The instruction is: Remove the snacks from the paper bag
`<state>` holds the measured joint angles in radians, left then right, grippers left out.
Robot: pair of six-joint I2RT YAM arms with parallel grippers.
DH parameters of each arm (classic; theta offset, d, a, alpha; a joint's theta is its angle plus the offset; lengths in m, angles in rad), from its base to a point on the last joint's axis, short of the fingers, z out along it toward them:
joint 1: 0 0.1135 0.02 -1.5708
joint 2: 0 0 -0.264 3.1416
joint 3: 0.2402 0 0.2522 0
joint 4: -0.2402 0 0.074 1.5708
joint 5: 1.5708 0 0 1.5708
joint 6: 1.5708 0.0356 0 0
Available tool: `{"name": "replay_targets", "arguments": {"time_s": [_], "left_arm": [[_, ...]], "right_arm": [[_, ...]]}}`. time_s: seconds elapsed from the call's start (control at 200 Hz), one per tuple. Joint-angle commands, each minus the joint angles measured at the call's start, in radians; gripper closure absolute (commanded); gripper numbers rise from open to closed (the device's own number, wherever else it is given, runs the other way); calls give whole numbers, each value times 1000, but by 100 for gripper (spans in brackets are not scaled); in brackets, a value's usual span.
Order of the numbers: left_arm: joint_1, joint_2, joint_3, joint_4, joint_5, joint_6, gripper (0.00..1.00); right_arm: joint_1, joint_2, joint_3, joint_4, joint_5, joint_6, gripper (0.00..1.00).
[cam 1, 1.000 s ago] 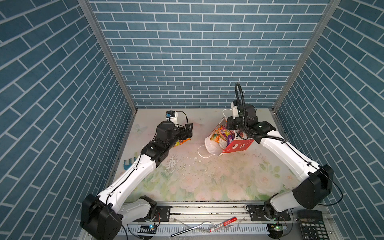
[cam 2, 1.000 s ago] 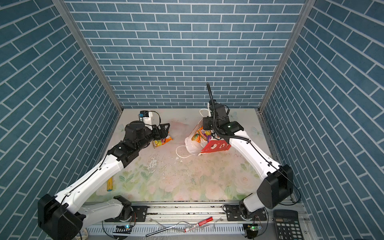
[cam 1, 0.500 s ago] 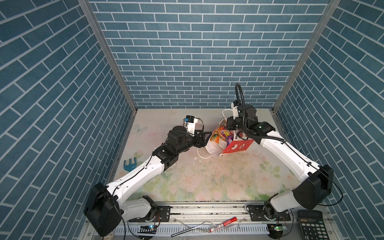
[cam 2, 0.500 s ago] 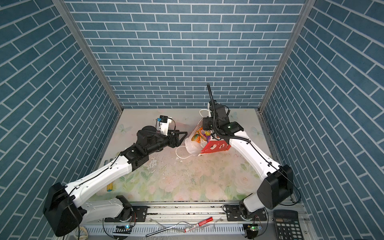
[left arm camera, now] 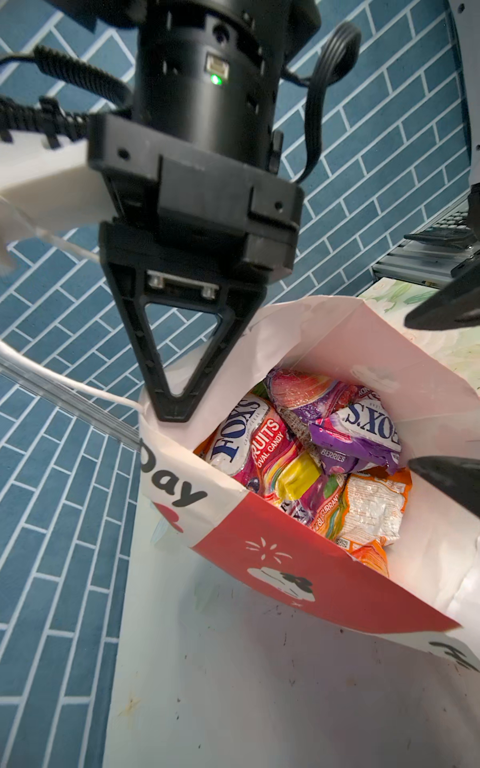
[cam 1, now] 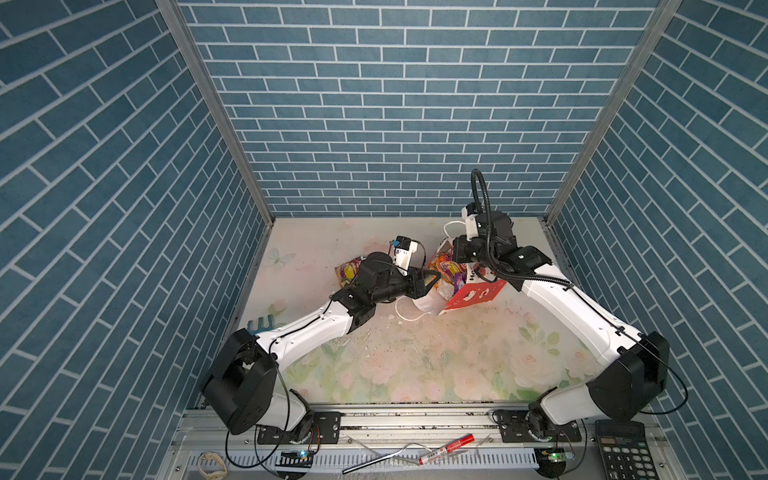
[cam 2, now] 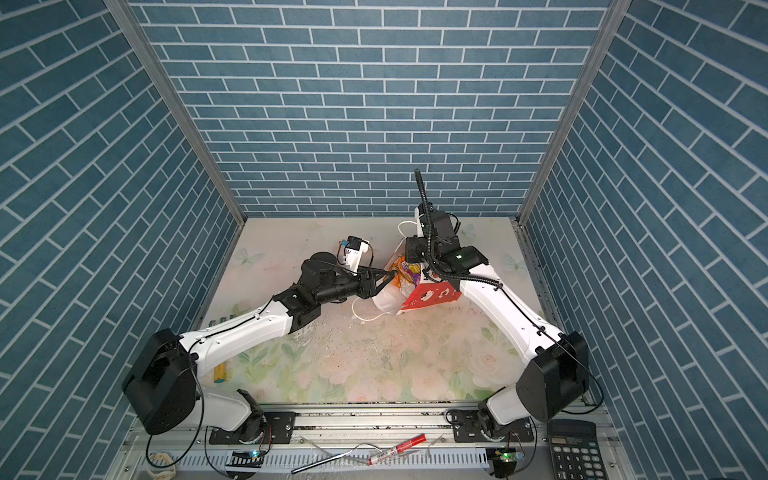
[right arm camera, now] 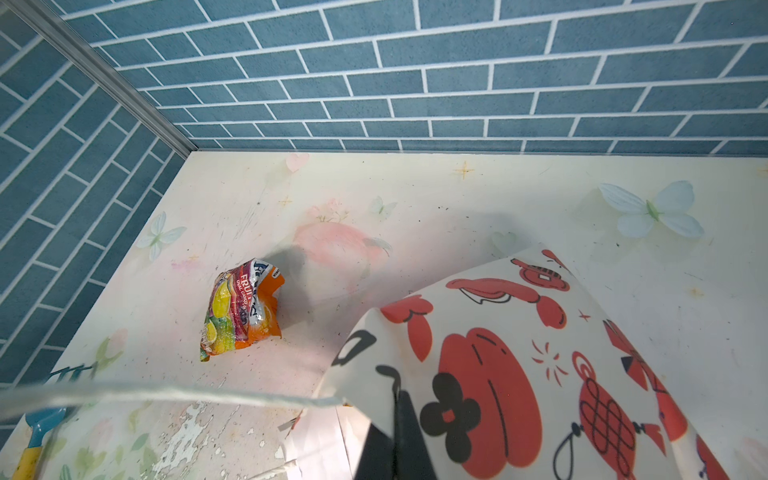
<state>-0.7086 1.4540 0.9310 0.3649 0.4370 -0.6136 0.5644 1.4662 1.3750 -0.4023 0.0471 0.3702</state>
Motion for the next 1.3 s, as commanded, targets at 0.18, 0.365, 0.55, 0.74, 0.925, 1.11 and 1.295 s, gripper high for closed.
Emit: {"name": "replay_targets", "arguments": {"time_s": [0.18,0.365,0.55,0.74,0.925,1.11,1.295], "left_arm": [[-18,64,65,87,14,-25,43],[-20,117,154,-19,-40,32,42],[-20,190,246,-87,-38,61,39],[-20,232,252,-66,-52,61,35],[-20,260,246,-69,-101,99,34],[-22,305,262,-60,-190,129,28],[-23,350,291,-30,-271,160,28]], "right_arm": [[-2,-27,-8,20,-16,40,100],[-1,-38,-20,22,-27,48,100],[-1,-49,-27,23,-32,55,100],[-1,-56,-29,26,-30,55,100],[-1,-53,-25,27,-34,55,100],[-1,-52,-25,28,-38,57,100],[-2,-53,-25,28,-40,58,100]]}}
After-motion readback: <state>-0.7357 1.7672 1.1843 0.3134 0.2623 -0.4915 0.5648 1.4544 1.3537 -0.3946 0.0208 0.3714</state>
